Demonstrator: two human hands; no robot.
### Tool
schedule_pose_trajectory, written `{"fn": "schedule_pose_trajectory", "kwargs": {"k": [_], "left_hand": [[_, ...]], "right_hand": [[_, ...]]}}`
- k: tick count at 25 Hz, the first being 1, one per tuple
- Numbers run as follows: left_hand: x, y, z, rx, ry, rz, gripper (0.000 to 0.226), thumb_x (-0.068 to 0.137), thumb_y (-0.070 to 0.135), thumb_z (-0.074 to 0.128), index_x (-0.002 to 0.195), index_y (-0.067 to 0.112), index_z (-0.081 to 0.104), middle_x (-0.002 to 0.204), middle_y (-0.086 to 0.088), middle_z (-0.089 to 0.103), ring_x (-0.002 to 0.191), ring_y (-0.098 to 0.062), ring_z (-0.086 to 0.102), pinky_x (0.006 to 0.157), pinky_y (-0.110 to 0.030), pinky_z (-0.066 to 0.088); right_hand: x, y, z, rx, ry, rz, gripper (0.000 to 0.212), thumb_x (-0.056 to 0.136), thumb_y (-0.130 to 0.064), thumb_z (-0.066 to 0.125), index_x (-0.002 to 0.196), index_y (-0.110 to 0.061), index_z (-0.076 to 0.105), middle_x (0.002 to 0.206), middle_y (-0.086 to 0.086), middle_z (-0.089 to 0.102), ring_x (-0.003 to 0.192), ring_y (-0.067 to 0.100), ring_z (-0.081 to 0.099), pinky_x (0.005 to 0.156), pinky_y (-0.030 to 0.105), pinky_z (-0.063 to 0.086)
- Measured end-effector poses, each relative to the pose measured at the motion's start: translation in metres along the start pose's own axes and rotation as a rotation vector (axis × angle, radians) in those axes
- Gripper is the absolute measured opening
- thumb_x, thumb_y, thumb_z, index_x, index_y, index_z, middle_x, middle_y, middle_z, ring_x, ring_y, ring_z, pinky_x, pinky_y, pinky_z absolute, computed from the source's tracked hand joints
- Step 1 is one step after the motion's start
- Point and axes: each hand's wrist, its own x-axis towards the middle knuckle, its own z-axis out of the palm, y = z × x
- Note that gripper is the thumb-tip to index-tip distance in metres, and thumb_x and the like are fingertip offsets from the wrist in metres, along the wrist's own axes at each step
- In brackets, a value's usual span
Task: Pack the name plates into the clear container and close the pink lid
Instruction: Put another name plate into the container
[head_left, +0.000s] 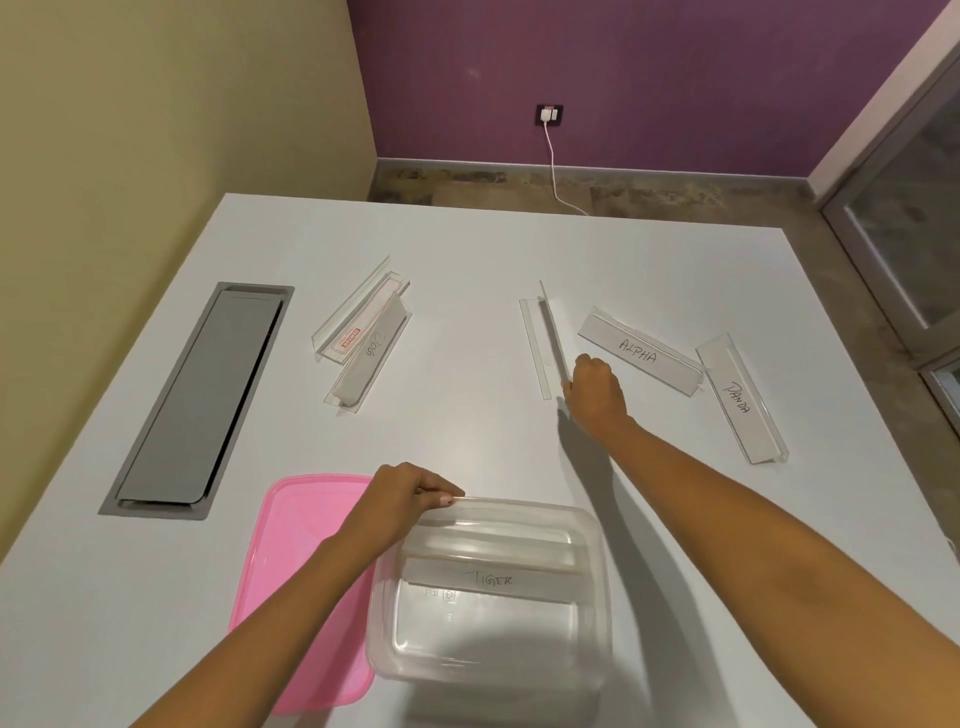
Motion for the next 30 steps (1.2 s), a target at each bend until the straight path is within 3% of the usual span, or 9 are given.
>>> {"fn": "schedule_pose_trajectory", "kwargs": {"k": [3, 9, 12, 15, 18, 20, 24, 27, 30], "left_hand": [[0.001, -0.001, 0.001, -0.004, -0.006, -0.011, 0.019, 0.084, 0.014, 0.065, 0.093, 0.027, 0.075, 0.073, 0.03, 0.065, 0.079, 0.021, 0.058, 0.071, 0.002, 0.04], [0.002, -0.002, 0.001, -0.034, -0.015, -0.04, 0.018, 0.085, 0.015, 0.065, 0.095, 0.026, 0.075, 0.089, 0.017, 0.071, 0.085, 0.015, 0.061, 0.073, 0.0, 0.041], [0.001, -0.001, 0.002, -0.042, -0.016, -0.051, 0.018, 0.085, 0.016, 0.064, 0.093, 0.028, 0.075, 0.094, 0.014, 0.073, 0.087, 0.009, 0.062, 0.073, -0.002, 0.042], [-0.002, 0.003, 0.005, -0.006, 0.029, -0.006, 0.015, 0.086, 0.021, 0.064, 0.091, 0.033, 0.071, 0.097, 0.015, 0.071, 0.09, 0.009, 0.059, 0.073, -0.003, 0.039], [-0.005, 0.013, 0.007, -0.014, 0.099, 0.055, 0.014, 0.085, 0.027, 0.065, 0.098, 0.031, 0.07, 0.1, 0.019, 0.067, 0.097, 0.006, 0.055, 0.078, -0.002, 0.034], [-0.003, 0.025, 0.007, -0.075, 0.122, 0.079, 0.017, 0.085, 0.027, 0.064, 0.101, 0.029, 0.069, 0.1, 0.017, 0.068, 0.096, 0.004, 0.058, 0.075, -0.002, 0.037], [0.001, 0.058, 0.001, -0.281, 0.201, 0.053, 0.029, 0.086, 0.029, 0.064, 0.115, 0.023, 0.064, 0.107, 0.011, 0.067, 0.089, 0.002, 0.062, 0.069, -0.003, 0.045], [0.002, 0.077, -0.008, -0.473, 0.203, 0.002, 0.05, 0.085, 0.043, 0.06, 0.13, 0.023, 0.05, 0.123, 0.004, 0.06, 0.102, -0.013, 0.063, 0.088, -0.03, 0.054], [0.001, 0.093, -0.019, -0.706, 0.107, -0.085, 0.076, 0.08, 0.052, 0.061, 0.142, 0.02, 0.031, 0.131, 0.001, 0.048, 0.112, -0.022, 0.059, 0.089, -0.04, 0.054]], "right_hand": [[0.013, 0.005, 0.007, 0.009, -0.018, 0.044, 0.024, 0.094, -0.015, 0.053, 0.106, 0.006, 0.05, 0.107, 0.022, 0.058, 0.097, 0.035, 0.061, 0.078, 0.035, 0.049], [0.025, 0.012, 0.014, 0.104, 0.02, 0.143, 0.01, 0.089, 0.005, 0.047, 0.095, 0.007, 0.055, 0.096, 0.026, 0.061, 0.087, 0.039, 0.062, 0.065, 0.036, 0.046], [0.018, 0.017, 0.009, 0.344, 0.037, 0.309, 0.025, 0.088, 0.007, 0.039, 0.067, -0.004, 0.047, 0.074, 0.016, 0.051, 0.071, 0.034, 0.063, 0.048, 0.024, 0.041], [-0.003, 0.01, -0.002, 0.499, 0.023, 0.396, 0.044, 0.087, 0.005, 0.042, 0.05, -0.016, 0.027, 0.057, 0.002, 0.033, 0.046, 0.017, 0.057, 0.028, 0.01, 0.022], [-0.033, 0.002, -0.007, 0.751, -0.016, 0.536, 0.04, 0.087, -0.002, 0.048, 0.053, -0.016, 0.033, 0.054, 0.003, 0.042, 0.034, 0.004, 0.048, 0.035, 0.014, 0.025], [-0.052, -0.005, -0.007, 0.965, -0.059, 0.574, 0.033, 0.089, -0.004, 0.048, 0.057, -0.014, 0.045, 0.059, 0.005, 0.063, 0.042, 0.0, 0.062, 0.049, 0.013, 0.038], [-0.089, -0.032, -0.019, 1.136, -0.016, 0.457, 0.027, 0.091, -0.011, 0.05, 0.065, -0.017, 0.05, 0.081, 0.014, 0.074, 0.069, 0.015, 0.074, 0.07, 0.019, 0.047], [-0.116, -0.051, -0.028, 0.938, 0.197, 0.27, 0.012, 0.092, -0.012, 0.051, 0.082, -0.014, 0.059, 0.079, 0.003, 0.068, 0.066, 0.012, 0.07, 0.055, 0.003, 0.041], [-0.138, -0.057, -0.029, 0.786, 0.375, 0.071, 0.01, 0.092, -0.01, 0.051, 0.089, -0.012, 0.061, 0.082, 0.002, 0.062, 0.071, 0.005, 0.058, 0.059, 0.003, 0.038]]}}
